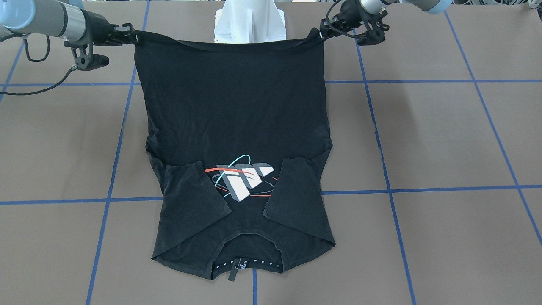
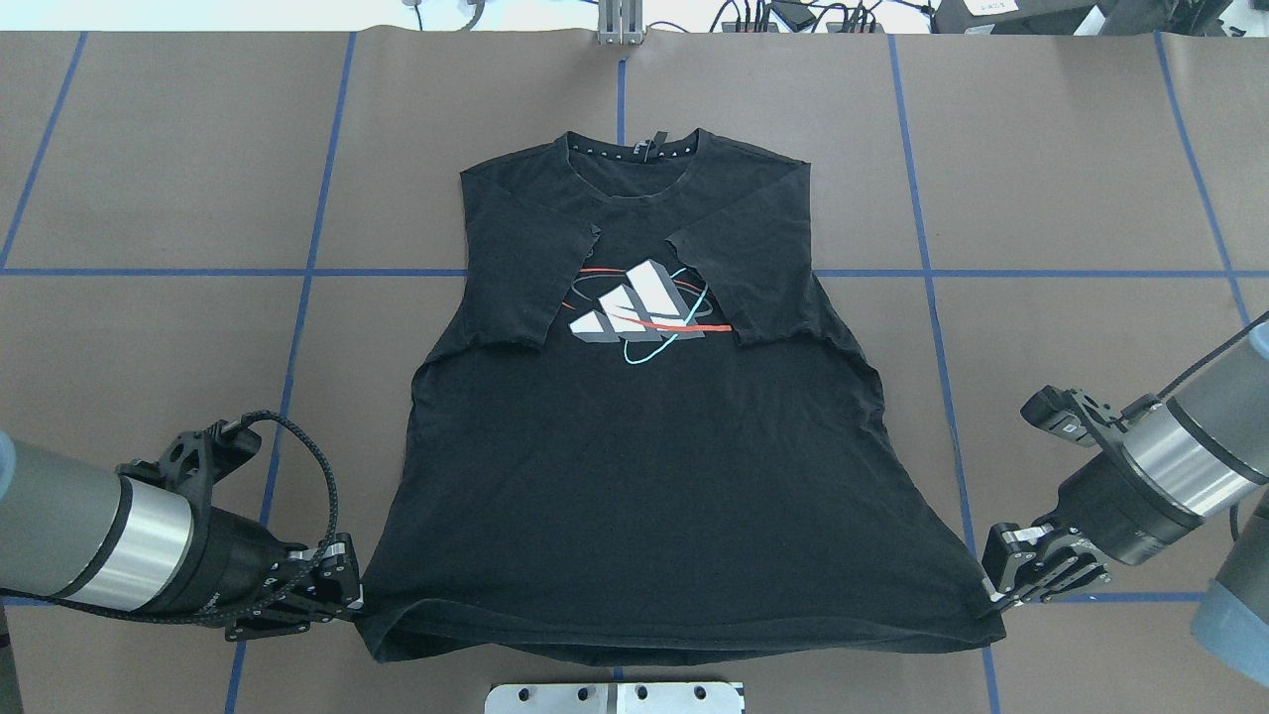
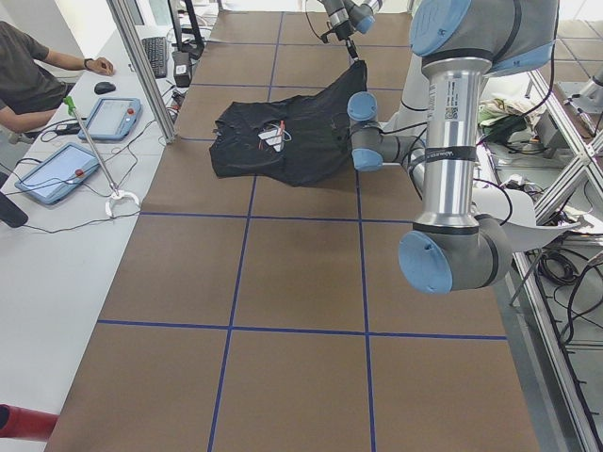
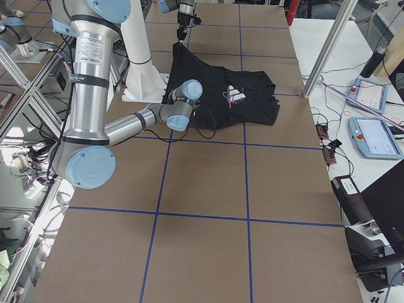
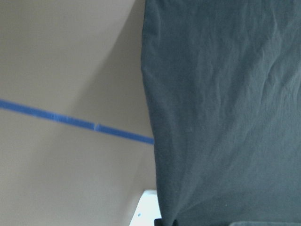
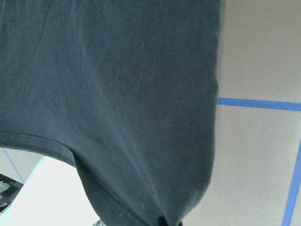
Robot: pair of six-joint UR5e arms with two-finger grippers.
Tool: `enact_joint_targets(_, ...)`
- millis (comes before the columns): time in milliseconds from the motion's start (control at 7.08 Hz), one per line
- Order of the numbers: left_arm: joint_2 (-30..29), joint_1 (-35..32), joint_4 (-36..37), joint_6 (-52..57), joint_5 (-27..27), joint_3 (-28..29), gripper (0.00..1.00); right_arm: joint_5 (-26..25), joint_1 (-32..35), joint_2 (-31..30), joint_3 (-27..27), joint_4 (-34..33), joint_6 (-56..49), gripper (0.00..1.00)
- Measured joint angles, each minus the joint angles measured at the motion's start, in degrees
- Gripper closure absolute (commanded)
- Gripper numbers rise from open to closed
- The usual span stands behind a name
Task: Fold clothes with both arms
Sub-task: 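Grasp both hem corners with the left and right grippers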
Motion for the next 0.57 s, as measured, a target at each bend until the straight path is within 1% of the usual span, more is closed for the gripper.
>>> enact_joint_targets(283, -1.57, 0.11, 0.03, -2.06, 0.25, 0.38, 1.00, -3.45, -0.30, 2.54, -1.63, 0.06, 2.19, 1.00)
enact_joint_targets(565, -1.37, -2.06, 0.07, -2.17, 0.59, 0.52, 1.00, -7.52, -0.18, 3.17, -2.02, 0.67, 2.51, 1.00)
